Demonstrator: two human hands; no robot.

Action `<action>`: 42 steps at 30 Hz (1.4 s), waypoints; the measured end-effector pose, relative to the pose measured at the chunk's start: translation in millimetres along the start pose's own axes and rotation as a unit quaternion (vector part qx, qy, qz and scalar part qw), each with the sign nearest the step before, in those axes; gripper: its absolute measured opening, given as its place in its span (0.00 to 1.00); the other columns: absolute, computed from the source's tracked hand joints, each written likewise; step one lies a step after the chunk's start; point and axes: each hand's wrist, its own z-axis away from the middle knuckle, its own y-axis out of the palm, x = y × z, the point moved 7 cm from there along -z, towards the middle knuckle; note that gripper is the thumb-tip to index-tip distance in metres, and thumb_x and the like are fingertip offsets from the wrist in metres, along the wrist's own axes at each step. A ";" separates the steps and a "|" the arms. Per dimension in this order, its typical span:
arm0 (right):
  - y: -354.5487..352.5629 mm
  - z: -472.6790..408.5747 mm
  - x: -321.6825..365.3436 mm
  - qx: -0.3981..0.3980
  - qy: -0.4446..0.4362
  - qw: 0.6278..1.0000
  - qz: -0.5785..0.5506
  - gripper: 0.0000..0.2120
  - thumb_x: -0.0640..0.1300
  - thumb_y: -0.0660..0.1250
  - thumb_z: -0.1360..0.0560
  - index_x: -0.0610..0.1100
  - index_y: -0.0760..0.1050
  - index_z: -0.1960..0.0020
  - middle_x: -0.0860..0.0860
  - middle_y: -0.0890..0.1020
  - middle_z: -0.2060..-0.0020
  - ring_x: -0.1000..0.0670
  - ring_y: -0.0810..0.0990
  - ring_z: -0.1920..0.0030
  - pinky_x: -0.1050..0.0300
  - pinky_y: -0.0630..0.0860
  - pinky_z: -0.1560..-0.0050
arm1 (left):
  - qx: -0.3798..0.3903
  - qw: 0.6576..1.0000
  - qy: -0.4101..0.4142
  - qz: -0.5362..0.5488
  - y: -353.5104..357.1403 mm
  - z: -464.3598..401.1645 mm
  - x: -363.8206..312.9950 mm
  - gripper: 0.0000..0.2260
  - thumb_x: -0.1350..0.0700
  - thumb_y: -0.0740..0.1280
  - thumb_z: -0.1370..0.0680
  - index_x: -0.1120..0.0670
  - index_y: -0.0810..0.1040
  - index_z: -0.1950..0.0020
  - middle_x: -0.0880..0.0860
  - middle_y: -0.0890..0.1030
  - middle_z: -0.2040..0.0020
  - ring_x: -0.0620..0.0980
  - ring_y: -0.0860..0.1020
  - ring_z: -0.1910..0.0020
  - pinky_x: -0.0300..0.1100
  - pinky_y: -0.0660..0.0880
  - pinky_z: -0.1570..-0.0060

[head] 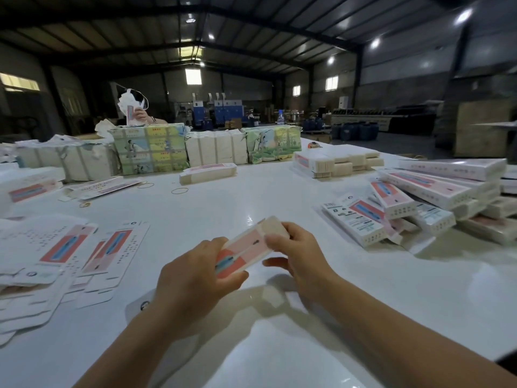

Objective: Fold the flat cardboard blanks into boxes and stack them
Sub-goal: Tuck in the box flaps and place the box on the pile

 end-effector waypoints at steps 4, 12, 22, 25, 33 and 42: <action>10.8 17.5 19.5 -0.043 -0.224 0.923 0.310 0.07 0.39 0.61 0.21 0.45 0.77 0.49 0.55 0.80 0.61 0.61 0.77 0.64 0.75 0.70 0.65 | -0.005 1.000 -0.017 -0.015 1.4 0.7 -1.0 0.25 0.33 0.63 0.29 0.43 0.68 0.36 0.42 0.76 0.45 0.45 0.77 0.59 0.38 0.77 0.58; -3.8 9.0 29.6 -0.083 -0.175 0.963 0.189 0.18 0.45 0.56 0.18 0.60 0.62 0.31 0.60 0.69 0.39 0.56 0.73 0.42 0.69 0.76 0.52 | 0.026 1.000 0.010 0.001 3.3 0.4 -6.3 0.22 0.32 0.62 0.29 0.41 0.67 0.41 0.40 0.75 0.41 0.45 0.77 0.60 0.29 0.73 0.64; -1.8 13.3 38.5 -0.054 -0.225 0.941 0.247 0.16 0.46 0.56 0.26 0.45 0.81 0.48 0.55 0.72 0.37 0.56 0.69 0.36 0.65 0.71 0.38 | -0.003 0.997 0.030 0.066 -3.8 1.4 -7.6 0.31 0.29 0.57 0.36 0.41 0.68 0.37 0.38 0.73 0.45 0.42 0.76 0.65 0.26 0.71 0.68; 8.5 14.5 33.7 -0.021 -0.205 0.947 0.247 0.12 0.47 0.59 0.21 0.49 0.79 0.43 0.60 0.66 0.32 0.60 0.62 0.34 0.79 0.63 0.42 | -0.015 0.998 0.017 0.060 -4.2 -0.5 -8.2 0.33 0.29 0.55 0.37 0.43 0.69 0.37 0.37 0.69 0.50 0.42 0.75 0.65 0.25 0.68 0.69; 1.2 2.0 18.2 -0.017 -0.088 0.991 0.096 0.28 0.45 0.68 0.25 0.58 0.60 0.30 0.59 0.66 0.34 0.50 0.73 0.38 0.51 0.75 0.41 | -0.033 0.999 0.013 -0.005 -7.5 -1.3 -6.3 0.29 0.33 0.63 0.29 0.44 0.67 0.33 0.42 0.75 0.46 0.45 0.75 0.62 0.30 0.69 0.66; 20.0 13.6 17.4 0.018 -0.227 0.880 0.418 0.10 0.43 0.57 0.21 0.42 0.74 0.45 0.50 0.77 0.62 0.55 0.74 0.66 0.73 0.68 0.65 | -0.024 0.996 0.028 -0.079 -1.0 1.1 -12.0 0.31 0.31 0.61 0.29 0.46 0.66 0.32 0.44 0.76 0.43 0.43 0.73 0.59 0.30 0.66 0.65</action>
